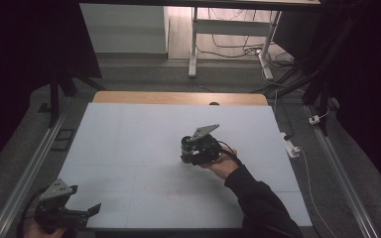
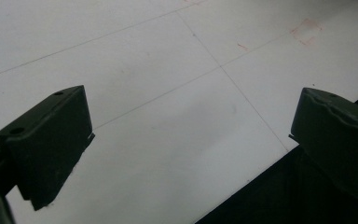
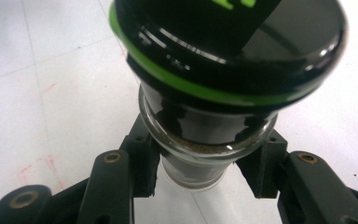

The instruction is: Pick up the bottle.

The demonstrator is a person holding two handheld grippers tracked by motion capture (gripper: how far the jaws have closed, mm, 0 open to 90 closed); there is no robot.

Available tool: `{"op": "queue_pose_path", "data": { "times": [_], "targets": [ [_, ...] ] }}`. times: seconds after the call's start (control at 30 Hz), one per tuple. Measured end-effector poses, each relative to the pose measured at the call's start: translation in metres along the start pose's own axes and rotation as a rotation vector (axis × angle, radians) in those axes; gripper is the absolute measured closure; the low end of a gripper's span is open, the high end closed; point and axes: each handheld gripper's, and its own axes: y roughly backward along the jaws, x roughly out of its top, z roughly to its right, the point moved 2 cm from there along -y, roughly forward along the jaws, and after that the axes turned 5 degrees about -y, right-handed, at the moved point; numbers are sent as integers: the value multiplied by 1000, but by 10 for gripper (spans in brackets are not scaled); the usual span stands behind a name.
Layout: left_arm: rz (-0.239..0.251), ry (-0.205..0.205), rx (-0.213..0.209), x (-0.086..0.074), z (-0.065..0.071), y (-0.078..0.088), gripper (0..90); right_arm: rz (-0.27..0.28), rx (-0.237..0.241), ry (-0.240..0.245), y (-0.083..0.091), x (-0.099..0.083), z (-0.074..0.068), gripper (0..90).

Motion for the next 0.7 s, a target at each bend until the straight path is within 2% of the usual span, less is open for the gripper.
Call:
{"op": "queue_pose_path", "data": {
  "times": [0.2, 0.47, 0.7],
  "targets": [
    [0, 0, -1, 0, 0, 0, 0, 2, 4, 5, 7, 3, -6, 531],
    [-1, 0, -2, 0, 0, 0, 0, 9, 6, 36, 16, 7, -14, 530],
    [2, -1, -3, 0, 0, 0, 0, 12, 25, 32, 19, 11, -23, 531]
  ]
}}
